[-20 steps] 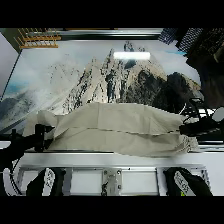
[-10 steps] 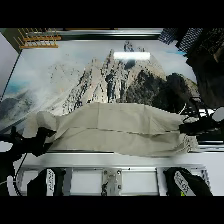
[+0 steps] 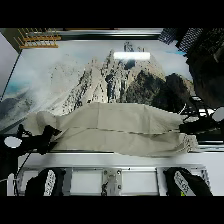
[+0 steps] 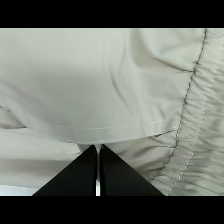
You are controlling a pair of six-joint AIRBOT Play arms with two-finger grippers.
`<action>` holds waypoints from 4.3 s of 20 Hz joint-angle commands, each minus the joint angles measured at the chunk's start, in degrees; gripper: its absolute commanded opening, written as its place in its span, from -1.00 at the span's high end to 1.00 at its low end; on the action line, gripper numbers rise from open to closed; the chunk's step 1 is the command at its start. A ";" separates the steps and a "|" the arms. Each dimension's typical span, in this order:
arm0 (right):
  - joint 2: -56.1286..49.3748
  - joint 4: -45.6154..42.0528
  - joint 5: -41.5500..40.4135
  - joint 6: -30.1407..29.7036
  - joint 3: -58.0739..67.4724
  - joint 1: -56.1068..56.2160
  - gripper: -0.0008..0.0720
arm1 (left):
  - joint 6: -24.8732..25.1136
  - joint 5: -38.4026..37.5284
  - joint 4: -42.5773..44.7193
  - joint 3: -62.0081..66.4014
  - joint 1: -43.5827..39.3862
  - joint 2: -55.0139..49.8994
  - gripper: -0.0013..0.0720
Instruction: Fold the clothes and pants, and hang the long-sleeved shirts on hangers.
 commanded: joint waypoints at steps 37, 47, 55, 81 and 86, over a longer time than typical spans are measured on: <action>2.21 0.02 0.81 5.40 13.97 0.07 0.93 | 23.52 9.73 8.41 40.48 -3.85 -17.75 0.96; 9.18 -0.57 5.62 5.42 0.24 0.07 0.93 | 36.61 4.20 22.12 20.63 -3.80 -4.22 0.95; 9.55 -2.84 5.70 5.62 -10.16 0.04 0.93 | 39.50 -3.15 23.69 10.93 -3.69 -4.00 0.95; 10.23 -2.97 8.55 10.51 -0.90 -0.07 -0.48 | 30.60 -10.97 30.42 25.75 -3.72 -5.90 -0.75; 10.12 -2.71 4.48 12.68 5.55 -0.11 -0.48 | 28.11 -10.54 30.25 32.35 -3.69 -11.74 -0.75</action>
